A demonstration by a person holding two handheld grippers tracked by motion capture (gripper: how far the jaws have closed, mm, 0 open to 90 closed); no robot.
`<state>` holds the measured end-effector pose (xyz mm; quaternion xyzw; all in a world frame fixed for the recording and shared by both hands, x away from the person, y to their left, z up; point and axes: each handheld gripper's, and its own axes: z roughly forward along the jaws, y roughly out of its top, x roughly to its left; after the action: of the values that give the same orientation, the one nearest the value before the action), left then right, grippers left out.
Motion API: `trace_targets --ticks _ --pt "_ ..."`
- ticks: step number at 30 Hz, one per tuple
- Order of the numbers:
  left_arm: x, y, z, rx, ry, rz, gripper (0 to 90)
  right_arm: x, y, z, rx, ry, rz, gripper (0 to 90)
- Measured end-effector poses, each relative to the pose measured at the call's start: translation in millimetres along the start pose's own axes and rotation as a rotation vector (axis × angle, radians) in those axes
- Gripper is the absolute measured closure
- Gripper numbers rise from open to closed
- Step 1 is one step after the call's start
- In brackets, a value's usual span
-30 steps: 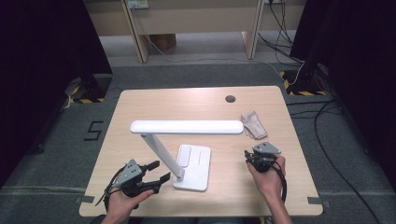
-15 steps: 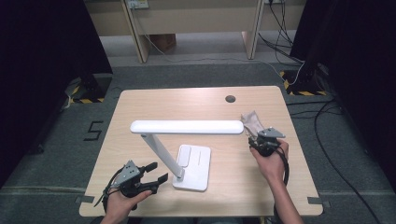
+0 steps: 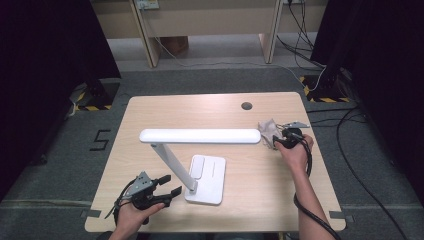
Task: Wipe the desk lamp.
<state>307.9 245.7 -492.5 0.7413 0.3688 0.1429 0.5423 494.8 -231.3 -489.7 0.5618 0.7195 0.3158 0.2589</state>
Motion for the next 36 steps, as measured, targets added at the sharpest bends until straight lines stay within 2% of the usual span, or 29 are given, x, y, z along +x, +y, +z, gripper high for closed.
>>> trace_targets --ticks 3,14,19,20,21,22,26,32,34,36 --pt "-0.3 -0.3 0.0 -0.003 -0.002 -0.001 33.3 -0.9 -1.9 6.9 0.028 -0.003 0.011 41.8" --pt "-0.8 -2.0 0.2 -0.007 -0.001 -0.009 33.7 1.3 -3.8 18.1 0.057 0.011 0.006 43.9" --pt "-0.3 -2.8 1.0 -0.005 -0.004 -0.012 33.7 0.8 -2.7 18.3 0.071 0.03 0.02 51.4" --pt "-0.3 -3.0 1.0 -0.004 -0.005 -0.012 33.7 0.6 -3.1 18.6 0.068 0.056 0.049 58.6" --pt "-0.3 -3.2 0.9 -0.005 -0.005 -0.012 33.7 0.6 -3.1 18.6 0.068 0.056 0.049 58.6" --pt "-0.2 -3.5 0.7 -0.004 -0.002 -0.016 33.7 0.3 -3.8 19.1 0.058 0.075 0.056 65.0" --pt "0.1 -4.6 1.2 -0.006 -0.004 -0.026 33.9 2.3 -3.2 19.2 0.06 0.096 0.061 74.6" --pt "0.8 -4.2 -1.1 -0.002 0.004 -0.019 34.7 4.9 0.1 18.8 0.078 0.094 0.03 80.4" --pt "0.8 -3.1 -3.3 0.0 0.01 -0.006 35.2 6.7 0.8 17.5 0.077 0.081 0.008 80.9" --pt "0.8 -1.9 -5.3 -0.001 0.017 0.003 35.4 9.1 0.9 14.7 0.062 0.091 0.005 81.0"
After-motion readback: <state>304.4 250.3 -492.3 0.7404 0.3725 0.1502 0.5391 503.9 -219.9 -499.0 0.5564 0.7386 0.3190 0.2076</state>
